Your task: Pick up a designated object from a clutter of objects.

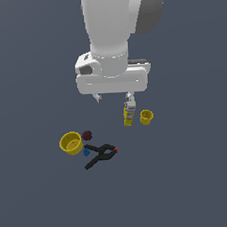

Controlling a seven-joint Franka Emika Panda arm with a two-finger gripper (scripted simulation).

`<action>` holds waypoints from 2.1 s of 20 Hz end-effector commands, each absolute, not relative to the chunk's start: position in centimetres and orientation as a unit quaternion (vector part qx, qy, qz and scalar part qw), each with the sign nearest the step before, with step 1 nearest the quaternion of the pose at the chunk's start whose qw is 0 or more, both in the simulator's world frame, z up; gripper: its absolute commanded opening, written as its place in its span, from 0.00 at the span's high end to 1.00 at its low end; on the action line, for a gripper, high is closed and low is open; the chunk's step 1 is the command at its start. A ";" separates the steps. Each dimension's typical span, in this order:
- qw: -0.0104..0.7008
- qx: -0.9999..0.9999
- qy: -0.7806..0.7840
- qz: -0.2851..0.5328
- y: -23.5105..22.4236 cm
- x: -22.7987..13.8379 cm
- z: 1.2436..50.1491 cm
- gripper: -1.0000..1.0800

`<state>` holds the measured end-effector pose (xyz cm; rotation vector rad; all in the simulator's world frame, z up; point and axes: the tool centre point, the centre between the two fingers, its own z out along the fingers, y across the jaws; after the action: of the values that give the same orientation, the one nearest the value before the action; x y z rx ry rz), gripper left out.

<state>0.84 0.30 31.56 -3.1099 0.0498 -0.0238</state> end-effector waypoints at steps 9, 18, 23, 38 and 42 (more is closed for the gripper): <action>0.019 -1.000 -0.003 -0.022 3.5 1.4 32.9 0.04; 0.021 -1.000 0.008 -0.022 3.6 1.6 32.6 0.04; 0.023 -0.999 0.040 -0.020 3.2 2.2 31.6 0.04; 0.031 -0.971 0.236 -0.008 0.8 5.2 24.9 0.04; 0.031 -0.955 0.296 -0.004 -0.1 6.0 22.7 0.04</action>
<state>5.70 0.24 23.50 -2.9620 0.8406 -0.0157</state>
